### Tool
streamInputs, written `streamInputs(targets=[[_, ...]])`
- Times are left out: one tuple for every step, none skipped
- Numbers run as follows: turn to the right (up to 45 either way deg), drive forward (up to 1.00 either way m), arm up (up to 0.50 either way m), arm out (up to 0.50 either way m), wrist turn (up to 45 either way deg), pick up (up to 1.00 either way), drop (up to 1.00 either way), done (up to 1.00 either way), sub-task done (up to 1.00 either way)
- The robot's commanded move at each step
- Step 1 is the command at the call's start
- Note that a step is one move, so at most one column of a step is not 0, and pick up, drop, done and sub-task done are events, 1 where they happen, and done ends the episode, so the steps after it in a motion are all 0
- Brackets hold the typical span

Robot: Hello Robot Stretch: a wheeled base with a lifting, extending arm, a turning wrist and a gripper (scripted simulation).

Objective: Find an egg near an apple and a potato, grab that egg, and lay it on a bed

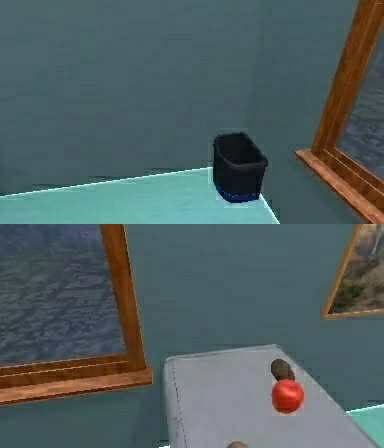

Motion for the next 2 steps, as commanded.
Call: streamInputs(targets=[[33.0, 0.0, 0.0, 0.0, 0.0, 0.0, 0.0, 0.0, 0.0], [0.0, 0.15, 0.0, 0.0, 0.0, 0.0, 0.0, 0.0, 0.0]])
